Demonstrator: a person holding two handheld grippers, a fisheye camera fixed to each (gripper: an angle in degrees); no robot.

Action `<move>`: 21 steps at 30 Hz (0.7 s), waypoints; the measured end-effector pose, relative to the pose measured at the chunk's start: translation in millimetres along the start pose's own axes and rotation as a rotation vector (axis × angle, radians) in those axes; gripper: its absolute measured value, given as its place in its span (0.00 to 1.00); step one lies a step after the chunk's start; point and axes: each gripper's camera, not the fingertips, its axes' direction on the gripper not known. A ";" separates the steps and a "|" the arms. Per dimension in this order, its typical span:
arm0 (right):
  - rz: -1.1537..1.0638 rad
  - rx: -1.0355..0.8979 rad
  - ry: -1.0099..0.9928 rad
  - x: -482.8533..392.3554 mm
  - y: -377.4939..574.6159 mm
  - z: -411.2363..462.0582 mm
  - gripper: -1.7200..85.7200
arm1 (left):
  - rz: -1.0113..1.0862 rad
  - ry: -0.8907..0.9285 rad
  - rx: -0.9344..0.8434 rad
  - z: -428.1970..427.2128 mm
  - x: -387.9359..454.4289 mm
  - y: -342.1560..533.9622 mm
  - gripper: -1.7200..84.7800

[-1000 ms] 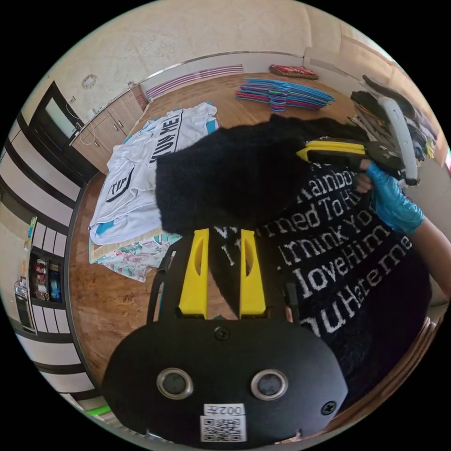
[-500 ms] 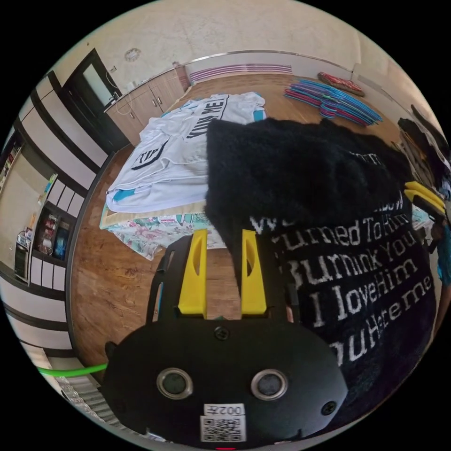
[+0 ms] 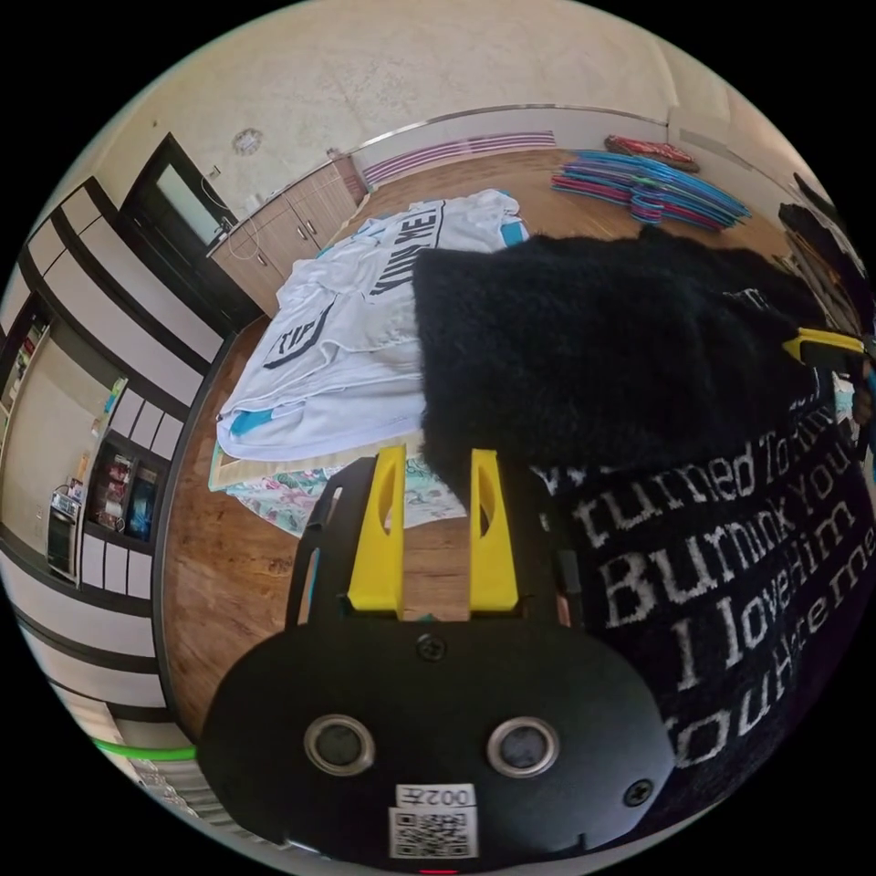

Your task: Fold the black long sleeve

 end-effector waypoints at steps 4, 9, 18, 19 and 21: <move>-0.007 0.105 -0.032 0.7 10.1 -41.1 0.04 | -0.001 0.046 0.040 -1.1 -13.0 3.3 0.15; -0.006 0.076 0.037 12.0 31.1 -69.4 0.03 | 0.050 0.129 0.084 -1.8 -18.7 7.8 0.16; 0.121 -0.072 -0.013 37.1 38.6 -32.1 0.06 | 0.103 0.111 0.076 10.5 -23.3 16.9 0.13; 0.117 -0.078 -0.003 36.7 37.4 -32.0 0.07 | 0.096 0.117 0.077 11.0 -27.4 18.2 0.13; 0.091 -0.065 0.046 33.7 31.2 -37.7 0.09 | 0.087 0.129 0.081 11.2 -34.0 20.0 0.12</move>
